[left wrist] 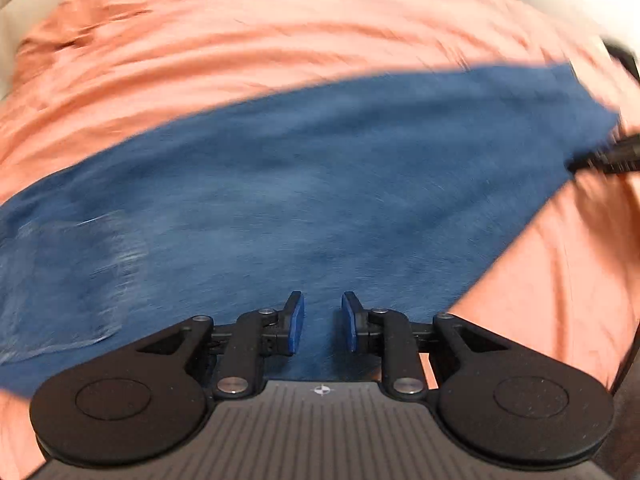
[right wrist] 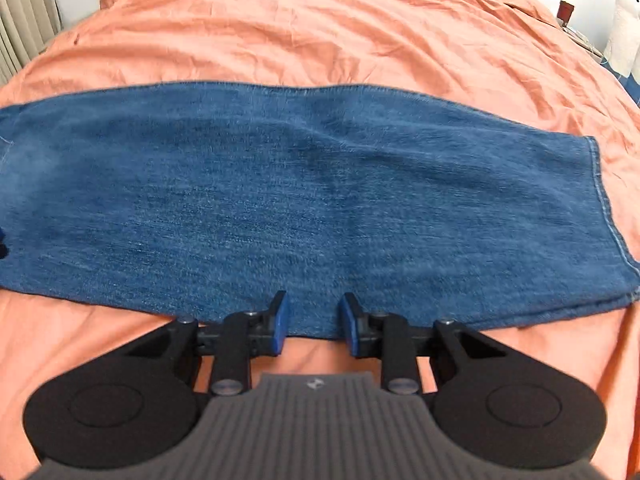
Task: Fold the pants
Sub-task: 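Move the right tool to the leg hems and close on them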
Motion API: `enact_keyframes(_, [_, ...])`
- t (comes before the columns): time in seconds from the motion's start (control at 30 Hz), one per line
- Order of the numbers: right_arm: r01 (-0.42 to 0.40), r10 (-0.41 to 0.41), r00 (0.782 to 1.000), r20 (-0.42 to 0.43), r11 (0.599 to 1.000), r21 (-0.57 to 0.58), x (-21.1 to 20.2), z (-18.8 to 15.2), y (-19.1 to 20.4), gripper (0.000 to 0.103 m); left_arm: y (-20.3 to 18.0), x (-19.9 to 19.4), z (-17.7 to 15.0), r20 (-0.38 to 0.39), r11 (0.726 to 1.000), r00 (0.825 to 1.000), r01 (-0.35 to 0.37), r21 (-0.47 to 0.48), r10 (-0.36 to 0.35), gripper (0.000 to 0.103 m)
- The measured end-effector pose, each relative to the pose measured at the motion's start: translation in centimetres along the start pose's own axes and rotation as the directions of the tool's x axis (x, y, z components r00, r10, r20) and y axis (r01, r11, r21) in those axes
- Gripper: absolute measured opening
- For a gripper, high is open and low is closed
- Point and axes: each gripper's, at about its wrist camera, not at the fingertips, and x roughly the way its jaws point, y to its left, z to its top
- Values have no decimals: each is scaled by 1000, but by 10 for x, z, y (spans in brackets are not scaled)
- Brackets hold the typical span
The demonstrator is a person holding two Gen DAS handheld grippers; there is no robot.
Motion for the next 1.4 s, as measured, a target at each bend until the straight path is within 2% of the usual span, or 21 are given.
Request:
enact_keyframes(0.03, [-3,2,1000,18,1000,14,-6,0,-4,27,16,-10,-3,22,999,1000,-14,-51,15,33])
enact_keyframes(0.1, [-5,0,998,57,997,77,-19,1,-18,40,44,-25,-6,54,990,997,-46,-136,54,33])
enact_keyframes(0.2, [-52,24,993,114,967,250,-33,-3,-58,45,79,-43,-5,98,970,990,-78,-232,103,33])
enact_keyframes(0.23, [-78,34,990,138,939,334,-38,-6,-77,48,88,-47,-4,110,962,988,-74,-264,106,33])
enact_keyframes(0.3, [-138,41,980,193,843,521,-46,-19,-117,70,99,-53,1,133,954,986,-55,-295,99,33])
enact_keyframes(0.37, [-219,54,965,256,704,676,-52,-40,-155,70,100,-52,9,156,952,984,-40,-303,90,33])
enact_keyframes(0.43, [-289,60,949,311,565,773,-52,-63,-185,70,93,-47,18,166,958,983,-23,-287,74,33])
enact_keyframes(0.5, [-326,62,939,338,476,817,-49,-80,-205,69,80,-40,26,167,966,985,-7,-258,52,33])
enact_keyframes(0.6, [-357,47,928,371,401,844,-41,-96,-224,64,53,-19,43,152,979,988,23,-203,8,33])
enact_keyframes(0.73, [-368,21,922,386,356,859,-23,-102,-245,60,13,10,63,122,992,992,57,-111,-43,33])
enact_keyframes(0.87, [-408,6,905,425,294,864,0,-107,-268,57,-22,37,75,89,994,991,102,-50,-97,33])
enact_keyframes(0.9, [-420,10,900,435,282,863,6,-107,-272,53,-30,44,78,79,992,990,117,-36,-114,33])
enact_keyframes(1.03, [-453,12,884,468,271,849,21,-103,-284,34,-63,70,90,40,987,986,163,18,-163,33])
enact_keyframes(1.1, [-449,4,884,467,283,848,20,-102,-290,10,-79,83,96,32,985,986,165,41,-166,33])
enact_keyframes(1.17, [-457,-9,874,487,330,826,9,-98,-295,6,-93,94,106,39,984,984,172,54,-174,33])
enact_keyframes(1.23, [-469,-1,856,517,416,779,-8,-87,-296,5,-104,104,121,55,981,981,184,61,-187,33])
enact_keyframes(1.27, [-456,-1,855,518,473,754,-15,-81,-294,5,-110,109,130,65,980,979,190,63,-194,33])
enact_keyframes(1.3, [-416,-8,870,494,525,742,-19,-75,-292,4,-115,113,139,70,978,976,200,63,-205,33])
enact_keyframes(1.33, [-368,-11,895,446,546,752,-17,-71,-292,4,-120,119,148,68,975,974,214,65,-218,33])
enact_keyframes(1.37, [-343,-6,912,411,537,770,-11,-71,-295,4,-127,125,156,59,972,972,222,78,-227,33])
enact_keyframes(1.4, [-343,1,916,400,518,784,-5,-74,-297,4,-135,133,164,44,970,973,222,101,-227,33])
